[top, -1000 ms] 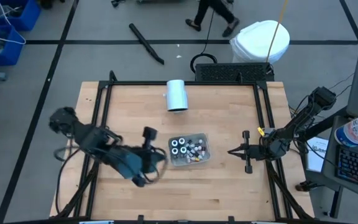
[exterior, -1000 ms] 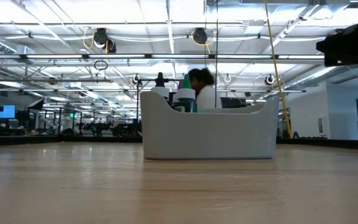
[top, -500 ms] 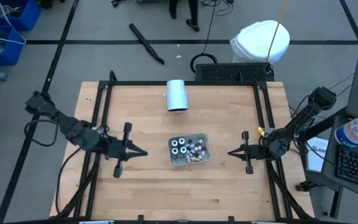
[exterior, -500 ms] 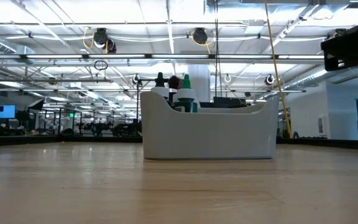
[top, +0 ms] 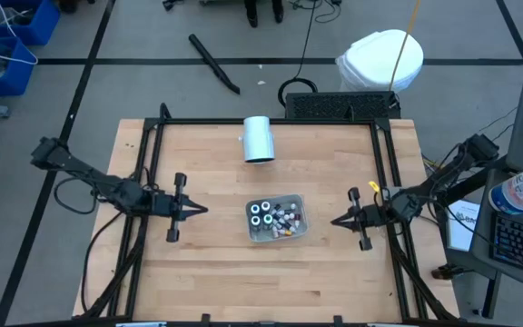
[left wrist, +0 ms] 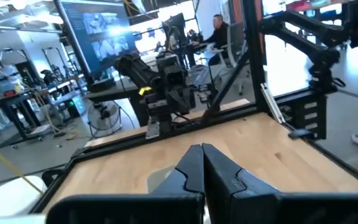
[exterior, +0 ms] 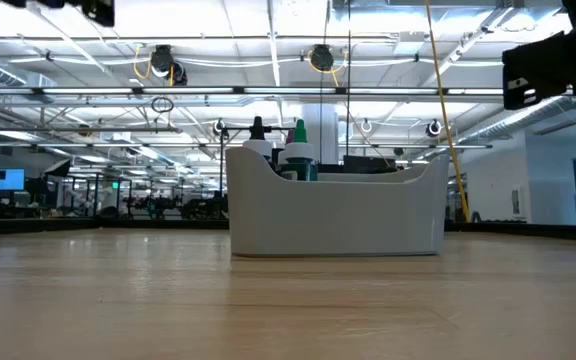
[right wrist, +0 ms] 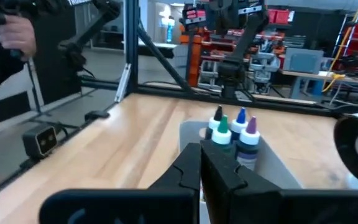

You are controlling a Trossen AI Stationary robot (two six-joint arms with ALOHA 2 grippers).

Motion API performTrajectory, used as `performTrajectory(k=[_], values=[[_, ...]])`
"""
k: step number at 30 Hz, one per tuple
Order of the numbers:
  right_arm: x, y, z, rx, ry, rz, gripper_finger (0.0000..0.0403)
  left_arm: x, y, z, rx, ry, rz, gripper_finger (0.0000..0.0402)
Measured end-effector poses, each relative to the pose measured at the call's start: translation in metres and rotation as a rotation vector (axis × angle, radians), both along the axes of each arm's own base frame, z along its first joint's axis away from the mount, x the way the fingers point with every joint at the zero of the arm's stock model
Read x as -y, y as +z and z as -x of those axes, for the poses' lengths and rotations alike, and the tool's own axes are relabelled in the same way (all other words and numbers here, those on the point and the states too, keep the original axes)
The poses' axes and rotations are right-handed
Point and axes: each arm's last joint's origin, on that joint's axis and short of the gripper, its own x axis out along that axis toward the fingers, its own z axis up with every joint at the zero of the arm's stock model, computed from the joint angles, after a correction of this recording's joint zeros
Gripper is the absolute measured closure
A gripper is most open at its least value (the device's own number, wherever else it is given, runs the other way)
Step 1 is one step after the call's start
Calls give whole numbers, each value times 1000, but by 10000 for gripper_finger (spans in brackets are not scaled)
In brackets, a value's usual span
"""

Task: Pick & Place food coloring
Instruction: Return to Home Position

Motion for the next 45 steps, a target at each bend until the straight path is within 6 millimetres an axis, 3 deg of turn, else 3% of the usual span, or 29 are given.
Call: performTrajectory(k=[8, 15, 23, 37, 45], values=[[6, 4, 7, 18, -5, -6, 403, -19, -30, 28, 52, 45, 21, 401], [10, 5, 14, 5, -2, -25, 403, -29, -53, 43, 78, -21, 74, 401], [13, 9, 19, 55, 22, -82, 403, -34, -77, 44, 36, 50, 87, 401], [19, 6, 27, 28, 19, -105, 403, -35, -82, 44, 1, 80, 118, 401], [19, 4, 28, 13, 18, -112, 403, -37, -99, 44, -78, 139, 174, 401]])
